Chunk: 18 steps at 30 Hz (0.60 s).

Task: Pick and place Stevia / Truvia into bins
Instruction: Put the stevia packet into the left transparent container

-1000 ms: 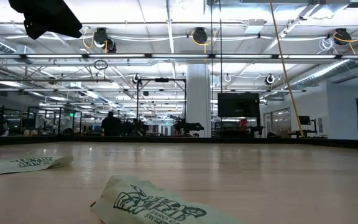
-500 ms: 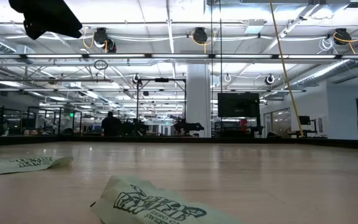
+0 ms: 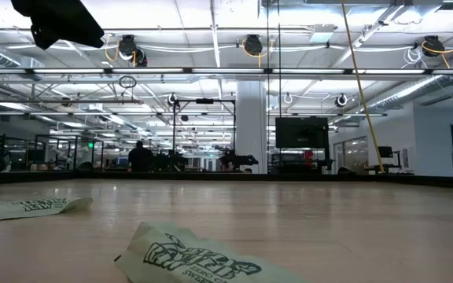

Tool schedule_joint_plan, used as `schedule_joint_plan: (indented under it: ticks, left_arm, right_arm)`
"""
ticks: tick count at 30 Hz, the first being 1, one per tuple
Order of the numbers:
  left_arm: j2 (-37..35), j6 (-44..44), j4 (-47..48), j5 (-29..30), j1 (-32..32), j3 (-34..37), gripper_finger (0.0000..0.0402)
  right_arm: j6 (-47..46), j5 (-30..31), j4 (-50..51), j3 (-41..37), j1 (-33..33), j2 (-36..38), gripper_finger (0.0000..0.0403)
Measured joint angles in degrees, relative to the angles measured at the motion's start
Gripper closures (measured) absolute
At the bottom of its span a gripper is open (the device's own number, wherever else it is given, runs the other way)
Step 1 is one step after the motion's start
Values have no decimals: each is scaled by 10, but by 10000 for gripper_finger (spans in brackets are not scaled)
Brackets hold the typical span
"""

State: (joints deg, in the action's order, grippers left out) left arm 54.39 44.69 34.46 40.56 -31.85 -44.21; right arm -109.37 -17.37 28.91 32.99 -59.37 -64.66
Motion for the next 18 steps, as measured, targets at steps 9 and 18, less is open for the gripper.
schedule_joint_plan:
  ticks: [9, 18]
  left_arm:
    - [0, 0, 0, 0, 0, 0, 289]
    - [0, -18, 0, 14, 0, 0, 289]
  right_arm:
    - [11, 54, -47, 0, 1, 5, 325]
    - [6, 47, -128, 0, 0, 54, 357]
